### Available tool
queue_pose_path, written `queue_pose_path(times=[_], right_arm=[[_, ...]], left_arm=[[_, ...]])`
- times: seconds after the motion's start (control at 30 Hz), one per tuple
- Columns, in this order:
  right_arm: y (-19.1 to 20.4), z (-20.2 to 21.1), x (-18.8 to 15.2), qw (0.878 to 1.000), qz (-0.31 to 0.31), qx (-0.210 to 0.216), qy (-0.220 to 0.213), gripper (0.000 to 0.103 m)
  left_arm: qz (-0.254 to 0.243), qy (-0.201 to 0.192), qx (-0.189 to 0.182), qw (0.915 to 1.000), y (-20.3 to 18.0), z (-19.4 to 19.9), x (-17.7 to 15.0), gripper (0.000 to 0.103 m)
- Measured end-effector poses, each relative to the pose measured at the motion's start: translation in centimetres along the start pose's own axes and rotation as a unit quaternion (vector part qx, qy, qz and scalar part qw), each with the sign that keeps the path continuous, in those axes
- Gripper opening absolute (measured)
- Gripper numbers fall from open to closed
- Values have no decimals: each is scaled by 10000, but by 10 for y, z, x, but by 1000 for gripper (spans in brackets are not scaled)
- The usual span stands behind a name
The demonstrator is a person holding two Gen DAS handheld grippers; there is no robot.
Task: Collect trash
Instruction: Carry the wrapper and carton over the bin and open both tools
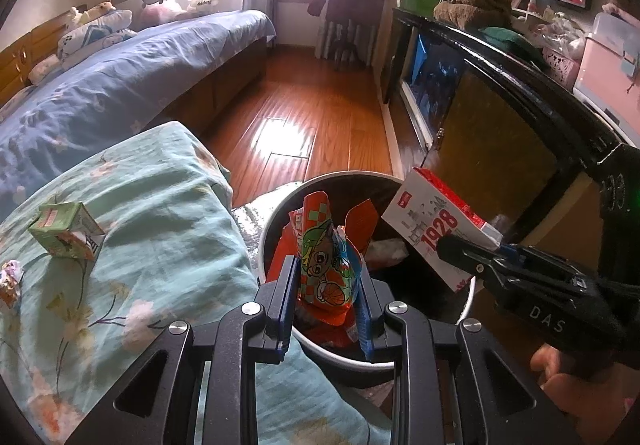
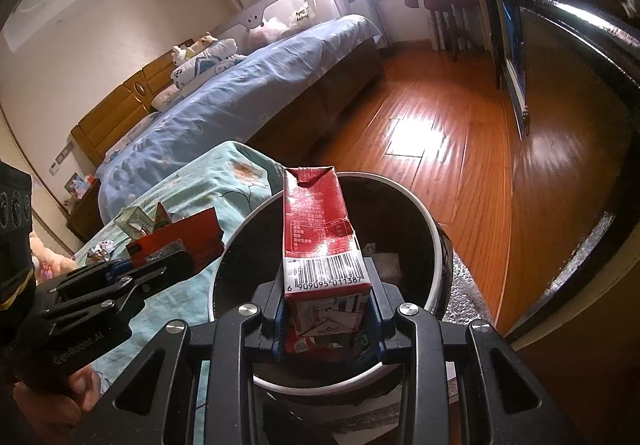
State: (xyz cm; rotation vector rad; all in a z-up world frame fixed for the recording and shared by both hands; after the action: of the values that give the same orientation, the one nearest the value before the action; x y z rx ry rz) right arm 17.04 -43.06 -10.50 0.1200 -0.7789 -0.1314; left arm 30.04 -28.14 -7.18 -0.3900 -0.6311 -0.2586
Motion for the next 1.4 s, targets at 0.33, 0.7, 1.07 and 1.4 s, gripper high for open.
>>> queue_pose_path(times=[0.33,0.7,1.07,1.4], right_arm=[[-3,-5,2,10000,27,-23,20,32],[-8,-10,3,9999,18,-48,103,32],[-11,-11,4,9999,16,-67,141,32],[-14,-12,4,9999,-5,-70,157,32]], left_arm=[[-28,21,3,10000,-5,-6,5,25],[-42,75,9,10000,-6,-11,7,25],[-102,84,17,9999,-8,-15,9,25],[-95,124,18,9999,-6,-18,10,25]])
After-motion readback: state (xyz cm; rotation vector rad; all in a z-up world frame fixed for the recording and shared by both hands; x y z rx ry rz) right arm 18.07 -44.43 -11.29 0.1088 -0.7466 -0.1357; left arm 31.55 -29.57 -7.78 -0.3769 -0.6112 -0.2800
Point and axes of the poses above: each gripper's, at about its wrist camera, not at the fingertips, and z roughly against the way its jaws point, y to its left, x to its top, the point moved 3 cm from there along -z, roughly the way its jaws point, and after that the axes turned 15 degrees about z, right-handed, at the moved point
